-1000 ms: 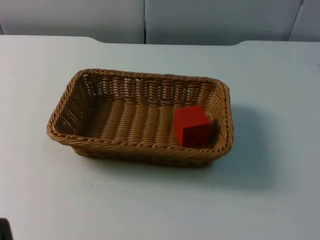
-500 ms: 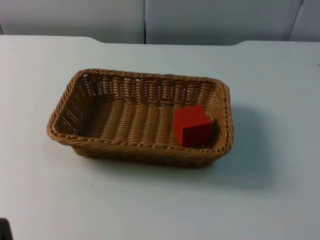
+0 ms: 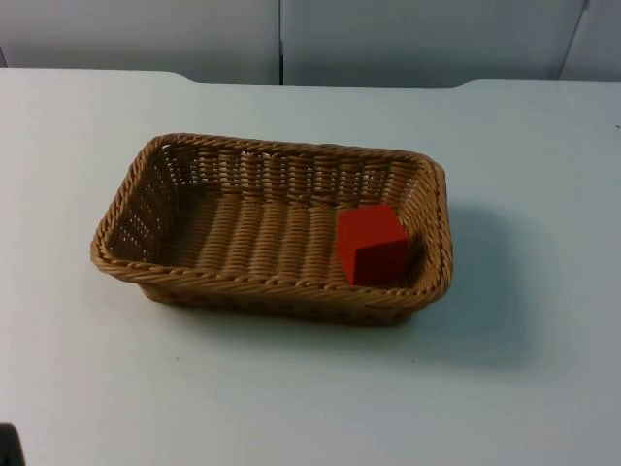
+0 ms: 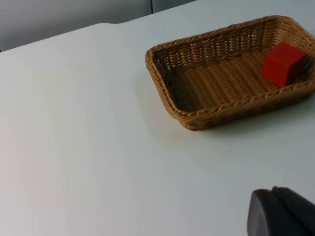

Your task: Pick up the basket with the left hand and place the cube into the basket with the right hand.

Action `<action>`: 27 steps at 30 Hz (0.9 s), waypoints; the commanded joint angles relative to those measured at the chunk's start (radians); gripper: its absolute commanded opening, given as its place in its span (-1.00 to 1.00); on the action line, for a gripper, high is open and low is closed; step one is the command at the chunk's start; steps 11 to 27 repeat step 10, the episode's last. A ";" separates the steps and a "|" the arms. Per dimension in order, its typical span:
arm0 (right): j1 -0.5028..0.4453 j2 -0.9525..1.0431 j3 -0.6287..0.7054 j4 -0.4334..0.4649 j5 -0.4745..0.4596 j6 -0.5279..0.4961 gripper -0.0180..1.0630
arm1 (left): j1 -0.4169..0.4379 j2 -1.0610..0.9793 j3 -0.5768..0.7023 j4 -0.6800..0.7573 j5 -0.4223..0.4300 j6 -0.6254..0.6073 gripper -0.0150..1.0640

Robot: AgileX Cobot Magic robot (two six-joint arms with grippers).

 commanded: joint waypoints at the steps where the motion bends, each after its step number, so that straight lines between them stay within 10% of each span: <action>1: -0.059 -0.004 0.005 0.001 -0.011 -0.007 -0.72 | -0.008 -0.005 0.002 0.000 -0.012 -0.007 -0.97; 10: -0.314 -0.004 0.005 0.001 -0.011 -0.007 -0.72 | -0.008 -0.005 0.002 -0.004 -0.012 -0.007 -0.97; 27: -0.314 -0.004 0.005 0.001 -0.011 -0.007 -0.72 | -0.008 -0.005 0.002 -0.004 -0.012 -0.007 -0.97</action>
